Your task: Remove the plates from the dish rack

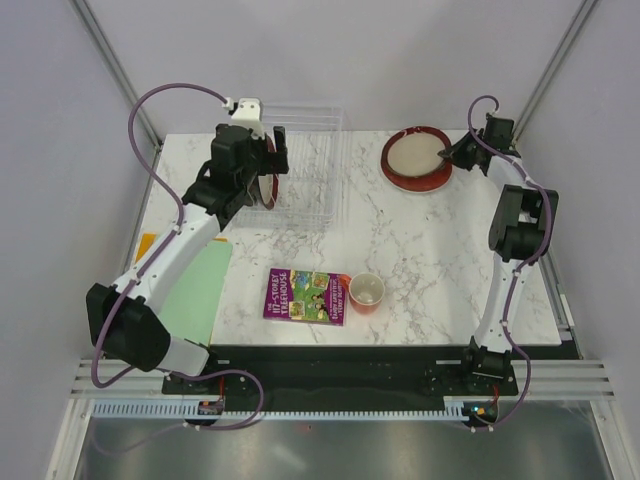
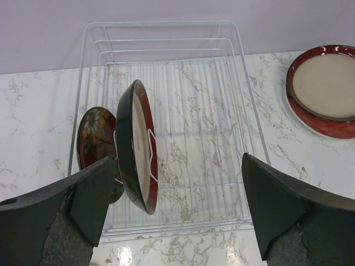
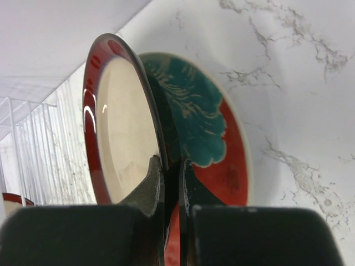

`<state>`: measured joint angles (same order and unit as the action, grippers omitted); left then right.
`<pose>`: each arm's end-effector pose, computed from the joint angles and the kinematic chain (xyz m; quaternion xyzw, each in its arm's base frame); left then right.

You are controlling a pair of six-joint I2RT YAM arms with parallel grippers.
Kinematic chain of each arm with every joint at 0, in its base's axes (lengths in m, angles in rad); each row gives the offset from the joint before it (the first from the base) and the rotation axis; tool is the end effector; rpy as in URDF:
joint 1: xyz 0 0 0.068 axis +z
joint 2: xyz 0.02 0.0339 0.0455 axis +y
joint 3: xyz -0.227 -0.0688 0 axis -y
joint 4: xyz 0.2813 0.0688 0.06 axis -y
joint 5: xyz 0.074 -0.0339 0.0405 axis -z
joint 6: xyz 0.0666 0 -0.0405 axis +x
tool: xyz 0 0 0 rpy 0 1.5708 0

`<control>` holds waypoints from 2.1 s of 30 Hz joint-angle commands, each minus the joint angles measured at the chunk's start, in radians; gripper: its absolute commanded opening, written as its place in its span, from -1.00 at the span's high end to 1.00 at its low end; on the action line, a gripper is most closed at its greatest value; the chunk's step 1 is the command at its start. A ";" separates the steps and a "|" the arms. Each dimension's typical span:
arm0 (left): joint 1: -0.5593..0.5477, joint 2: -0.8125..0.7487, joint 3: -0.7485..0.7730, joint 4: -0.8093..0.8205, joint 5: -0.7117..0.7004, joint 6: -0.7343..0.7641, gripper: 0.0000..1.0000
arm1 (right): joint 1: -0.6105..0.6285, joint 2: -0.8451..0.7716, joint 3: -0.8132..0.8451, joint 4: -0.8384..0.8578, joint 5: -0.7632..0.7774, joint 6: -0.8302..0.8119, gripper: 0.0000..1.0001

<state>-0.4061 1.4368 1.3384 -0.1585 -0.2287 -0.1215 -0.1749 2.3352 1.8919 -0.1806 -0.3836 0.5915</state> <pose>0.3824 -0.1480 0.3353 0.0426 0.7886 -0.0710 0.6093 0.5628 -0.0741 0.1316 0.2460 0.8428 0.2586 0.4028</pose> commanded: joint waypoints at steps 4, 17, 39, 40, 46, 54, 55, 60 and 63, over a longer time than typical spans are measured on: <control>0.001 -0.026 -0.019 0.025 -0.034 0.037 -1.00 | -0.005 0.006 0.038 0.090 -0.072 0.053 0.89; 0.001 -0.045 -0.045 0.011 -0.066 0.039 -1.00 | -0.006 -0.082 -0.096 0.020 -0.037 -0.036 -0.53; 0.004 0.275 0.130 -0.001 -0.281 0.157 -0.97 | 0.002 -0.582 -0.385 -0.125 0.220 -0.208 -0.62; 0.003 0.289 0.139 -0.001 -0.293 0.155 -0.96 | 0.002 -0.609 -0.402 -0.119 0.212 -0.206 -0.63; 0.006 0.381 0.203 -0.015 -0.369 0.166 -0.91 | 0.005 -0.694 -0.490 -0.097 0.180 -0.190 -0.61; 0.007 0.410 0.214 -0.024 -0.382 0.154 0.09 | 0.003 -0.731 -0.537 -0.099 0.177 -0.188 -0.60; 0.007 0.410 0.211 -0.027 -0.385 0.154 0.20 | 0.005 -0.735 -0.539 -0.099 0.175 -0.190 -0.60; 0.006 0.401 0.212 -0.038 -0.386 0.134 0.96 | 0.003 -0.749 -0.560 -0.096 0.164 -0.188 -0.59; 0.006 0.399 0.223 -0.041 -0.396 0.132 0.95 | 0.003 -0.754 -0.573 -0.097 0.160 -0.187 -0.59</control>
<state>-0.3943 1.8420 1.5162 -0.2153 -0.6277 0.0345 -0.1730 1.6268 1.3380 -0.2996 -0.2062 0.3981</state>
